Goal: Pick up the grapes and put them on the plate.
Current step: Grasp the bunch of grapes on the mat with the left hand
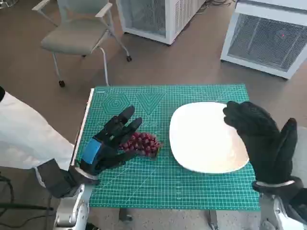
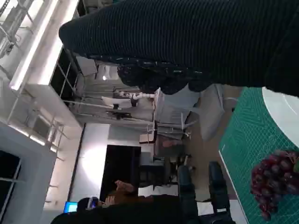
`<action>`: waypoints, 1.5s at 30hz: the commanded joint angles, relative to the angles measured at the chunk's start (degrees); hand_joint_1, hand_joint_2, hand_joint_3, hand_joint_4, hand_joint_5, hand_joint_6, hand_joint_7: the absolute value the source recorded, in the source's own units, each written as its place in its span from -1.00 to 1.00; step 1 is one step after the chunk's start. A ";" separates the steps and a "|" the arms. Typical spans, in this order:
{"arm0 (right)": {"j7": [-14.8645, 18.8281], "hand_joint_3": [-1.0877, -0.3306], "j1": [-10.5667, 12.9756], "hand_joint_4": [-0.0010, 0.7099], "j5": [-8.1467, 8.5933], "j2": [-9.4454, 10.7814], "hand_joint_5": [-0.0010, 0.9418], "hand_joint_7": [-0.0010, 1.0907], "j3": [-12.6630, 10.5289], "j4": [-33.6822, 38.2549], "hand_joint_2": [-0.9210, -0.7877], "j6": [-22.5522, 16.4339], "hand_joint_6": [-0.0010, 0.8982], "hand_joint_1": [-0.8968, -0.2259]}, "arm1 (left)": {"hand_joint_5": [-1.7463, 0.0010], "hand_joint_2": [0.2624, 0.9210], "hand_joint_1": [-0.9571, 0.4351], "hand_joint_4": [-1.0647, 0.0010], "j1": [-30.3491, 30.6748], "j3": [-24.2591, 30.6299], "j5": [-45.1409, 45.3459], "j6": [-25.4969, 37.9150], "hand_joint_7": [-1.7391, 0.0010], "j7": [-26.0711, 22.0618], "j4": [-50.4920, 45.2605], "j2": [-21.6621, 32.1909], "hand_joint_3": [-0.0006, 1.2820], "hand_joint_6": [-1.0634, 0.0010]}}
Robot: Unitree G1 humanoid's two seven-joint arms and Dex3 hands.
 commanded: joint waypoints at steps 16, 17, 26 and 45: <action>0.28 0.32 0.58 0.25 0.08 0.23 0.67 0.80 0.57 0.57 -1.00 0.57 -0.42 0.59 | 1.00 1.00 0.02 0.36 0.73 -0.07 -0.37 1.18 1.00 -0.11 -1.33 0.35 -0.96 0.40; 0.31 0.33 0.59 0.25 0.09 0.23 0.67 0.80 0.58 0.59 -1.00 0.53 -0.43 0.59 | 1.00 1.00 0.02 0.36 0.71 -0.05 -0.41 1.27 1.00 -0.12 -1.36 0.38 -0.96 0.40; 0.62 0.32 0.67 0.21 0.12 0.19 0.67 0.78 0.63 0.63 -1.00 0.24 -0.47 0.59 | 1.00 1.00 0.03 0.36 0.51 0.16 -0.58 1.75 1.00 -0.15 -1.59 0.57 -0.96 0.41; 1.25 0.28 0.14 0.19 -0.29 -0.03 0.68 0.78 0.52 1.83 -1.00 -0.90 -0.50 0.59 | 1.00 1.00 0.04 0.36 -0.10 0.38 -0.06 0.24 1.00 -0.54 -0.30 0.51 -0.96 0.41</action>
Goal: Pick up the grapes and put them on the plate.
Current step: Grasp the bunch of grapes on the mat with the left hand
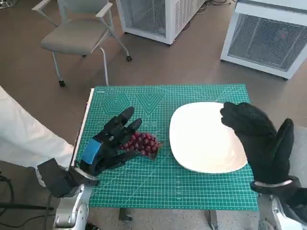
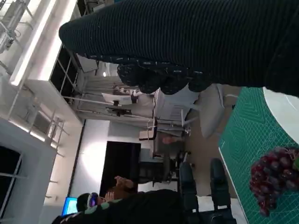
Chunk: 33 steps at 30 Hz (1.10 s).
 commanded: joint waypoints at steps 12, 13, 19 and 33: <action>0.55 0.28 -0.03 0.19 -0.20 -0.20 0.69 0.79 -0.26 1.52 -1.00 -0.29 -0.50 0.59 | 1.00 1.00 0.05 0.37 -0.90 -0.03 0.30 -1.63 1.00 -0.42 0.99 0.59 -0.96 0.41; 0.56 0.28 -0.05 0.19 -0.21 -0.21 0.69 0.79 -0.27 1.57 -1.00 -0.33 -0.50 0.59 | 1.00 1.00 0.05 0.37 -0.97 -0.05 0.35 -1.67 1.00 -0.43 1.12 0.62 -0.96 0.41; 0.48 0.28 -0.15 0.19 -0.18 -0.30 0.69 0.79 -0.37 1.58 -1.00 -0.32 -0.50 0.59 | 1.00 1.00 0.08 0.39 -0.82 -0.88 3.17 -3.28 1.00 0.71 0.74 0.95 -0.97 0.41; 0.15 0.28 -0.58 0.19 -0.38 -0.38 0.69 0.79 -0.45 1.91 -1.00 -0.27 -0.50 0.59 | 1.00 0.61 0.15 0.91 -2.15 -12.79 50.79 -0.27 0.99 13.07 -10.30 13.63 -1.00 0.70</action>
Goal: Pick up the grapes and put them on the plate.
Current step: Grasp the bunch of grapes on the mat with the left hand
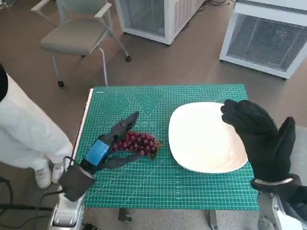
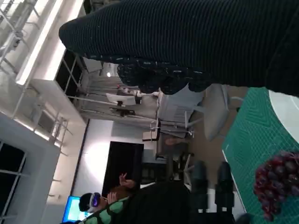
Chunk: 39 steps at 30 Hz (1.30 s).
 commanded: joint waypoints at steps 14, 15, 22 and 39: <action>-0.08 0.27 0.79 0.19 -0.37 0.04 0.69 0.80 -0.09 1.41 -1.00 0.92 -0.49 0.59 | 0.99 0.47 0.21 0.93 -6.19 -16.26 34.45 21.33 0.98 -2.44 -11.76 3.57 -1.00 0.60; -0.08 0.27 0.79 0.19 -0.34 0.01 0.69 0.80 -0.14 1.42 -1.00 0.95 -0.49 0.59 | 0.99 0.47 0.21 0.93 -6.57 -16.93 35.21 22.00 0.98 -2.50 -11.46 3.46 -1.00 0.60; -0.22 0.27 0.88 0.19 -0.28 -0.13 0.69 0.80 -0.35 1.11 -1.00 1.22 -0.49 0.59 | 0.99 0.43 0.19 0.89 -9.22 -20.81 38.97 25.09 0.98 -2.28 -8.60 2.79 -1.00 0.57; 0.00 0.27 0.96 0.19 -0.26 -0.03 0.70 0.80 -0.70 1.37 -1.00 1.07 -0.49 0.59 | 1.00 0.44 0.17 0.85 -17.75 -27.56 41.46 23.88 0.99 3.93 9.62 0.12 -0.99 0.57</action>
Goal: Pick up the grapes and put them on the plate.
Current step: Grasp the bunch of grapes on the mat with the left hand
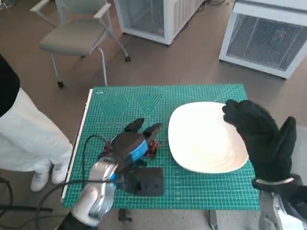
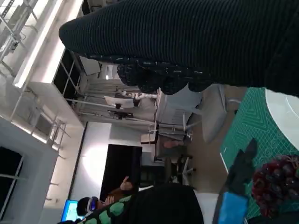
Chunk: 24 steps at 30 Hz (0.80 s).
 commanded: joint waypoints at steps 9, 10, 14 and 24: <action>-0.05 0.27 0.88 0.18 0.02 0.03 0.70 0.80 -0.11 0.70 -1.00 0.83 -0.49 0.59 | 0.99 0.49 0.15 0.82 -10.76 -4.67 1.14 2.83 1.00 1.10 20.03 -3.75 -0.99 0.56; -0.06 0.27 0.90 0.18 0.02 0.04 0.70 0.80 -0.11 0.66 -1.00 0.82 -0.49 0.59 | 0.99 0.49 0.15 0.82 -11.45 -4.90 1.09 3.58 1.00 0.72 21.27 -4.05 -0.99 0.56; -0.07 0.27 1.03 0.18 0.01 0.07 0.70 0.80 -0.13 0.53 -1.00 0.78 -0.49 0.59 | 1.00 0.50 0.12 0.82 -13.36 -5.53 0.60 5.97 1.00 0.11 25.21 -4.97 -0.99 0.56; 0.13 0.27 1.18 0.18 0.06 -0.02 0.70 0.81 -0.31 0.64 -1.00 0.53 -0.49 0.59 | 1.00 0.51 0.10 0.81 -16.18 -5.71 -1.52 7.21 1.00 2.33 33.50 -6.91 -0.99 0.56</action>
